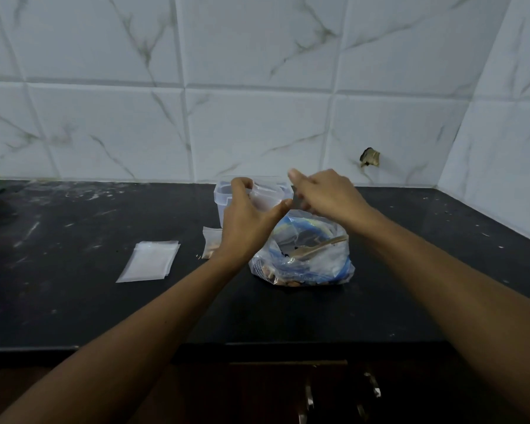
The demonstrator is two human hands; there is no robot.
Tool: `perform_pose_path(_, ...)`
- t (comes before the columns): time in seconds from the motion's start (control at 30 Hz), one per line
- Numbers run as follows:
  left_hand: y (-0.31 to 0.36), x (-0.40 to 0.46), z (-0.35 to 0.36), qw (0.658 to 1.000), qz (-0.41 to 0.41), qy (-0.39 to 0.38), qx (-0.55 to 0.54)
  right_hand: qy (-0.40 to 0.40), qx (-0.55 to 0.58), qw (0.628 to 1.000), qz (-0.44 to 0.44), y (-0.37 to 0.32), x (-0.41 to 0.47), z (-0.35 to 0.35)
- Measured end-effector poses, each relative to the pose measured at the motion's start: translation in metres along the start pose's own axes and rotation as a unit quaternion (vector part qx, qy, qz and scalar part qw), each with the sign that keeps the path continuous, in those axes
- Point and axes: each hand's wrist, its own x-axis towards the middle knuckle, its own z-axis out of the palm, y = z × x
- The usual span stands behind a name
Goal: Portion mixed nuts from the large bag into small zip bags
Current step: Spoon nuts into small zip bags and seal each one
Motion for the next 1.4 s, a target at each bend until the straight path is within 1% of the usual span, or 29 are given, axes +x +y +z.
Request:
perform_pose_path(0.03, 0.002, 0.0, 0.001, 1.0, -0.002, 0.008, 0.005, -0.027, 0.066, 0.997, 0.005, -0.01, -0.003, -0.003)
perform_pose_path(0.07, 0.005, -0.001, 0.002, 1.0, -0.004, 0.017, 0.007, -0.057, 0.088, 0.994, -0.001, -0.019, -0.005, -0.005)
perform_pose_path(0.13, 0.011, -0.001, 0.004, 0.999, -0.006, 0.032, 0.0, -0.096, 0.062, 0.993, -0.037, -0.027, -0.009, -0.002)
perform_pose_path(0.2, 0.015, -0.002, 0.004, 0.999, -0.001, 0.035, -0.006, -0.07, 0.033, 0.995, -0.068, -0.026, -0.006, 0.004)
perform_pose_path(0.27, 0.018, -0.003, -0.002, 1.0, 0.008, 0.006, -0.018, -0.031, 0.029, 0.995, -0.089, -0.024, -0.001, 0.006)
perform_pose_path(0.3, 0.018, -0.004, -0.006, 0.999, 0.007, -0.023, -0.038, -0.028, 0.039, 0.994, -0.095, -0.022, 0.001, 0.004)
perform_pose_path(0.37, 0.016, -0.004, -0.018, 0.991, -0.009, -0.083, -0.107, -0.049, 0.053, 0.991, -0.114, -0.019, 0.006, 0.001)
perform_pose_path(0.4, 0.015, -0.004, -0.024, 0.986, -0.013, -0.099, -0.132, -0.058, 0.05, 0.989, -0.128, -0.017, 0.009, -0.002)
perform_pose_path(0.47, 0.013, 0.001, -0.037, 0.986, -0.007, -0.096, -0.134, -0.071, 0.06, 0.985, -0.143, -0.018, 0.012, -0.005)
perform_pose_path(0.57, 0.011, 0.011, -0.052, 0.987, -0.016, -0.083, -0.136, -0.085, 0.106, 0.978, -0.157, -0.025, 0.012, -0.003)
perform_pose_path(0.67, 0.007, 0.016, -0.062, 0.988, -0.013, -0.085, -0.127, -0.09, 0.114, 0.974, -0.176, -0.029, 0.014, 0.005)
perform_pose_path(0.77, 0.003, 0.017, -0.071, 0.987, -0.015, -0.088, -0.135, -0.089, 0.138, 0.972, -0.167, -0.032, 0.018, 0.015)
perform_pose_path(0.9, -0.004, 0.021, -0.082, 0.982, -0.067, -0.084, -0.156, -0.09, 0.247, 0.959, -0.11, -0.036, 0.02, 0.036)
perform_pose_path(0.97, -0.01, 0.022, -0.087, 0.981, -0.084, -0.085, -0.154, -0.099, 0.268, 0.954, -0.089, -0.039, 0.022, 0.046)
perform_pose_path(1.07, -0.019, 0.022, -0.093, 0.978, -0.106, -0.093, -0.151, -0.101, 0.263, 0.957, -0.07, -0.042, 0.025, 0.057)
perform_pose_path(1.2, -0.032, 0.022, -0.101, 0.977, -0.142, -0.07, -0.143, -0.102, 0.246, 0.963, -0.05, -0.043, 0.029, 0.074)
perform_pose_path(1.27, -0.039, 0.023, -0.103, 0.978, -0.155, -0.054, -0.126, -0.104, 0.201, 0.973, -0.053, -0.044, 0.031, 0.083)
perform_pose_path(1.4, -0.057, 0.026, -0.102, 0.977, -0.195, -0.041, -0.081, -0.102, 0.061, 0.991, -0.063, -0.054, 0.036, 0.102)
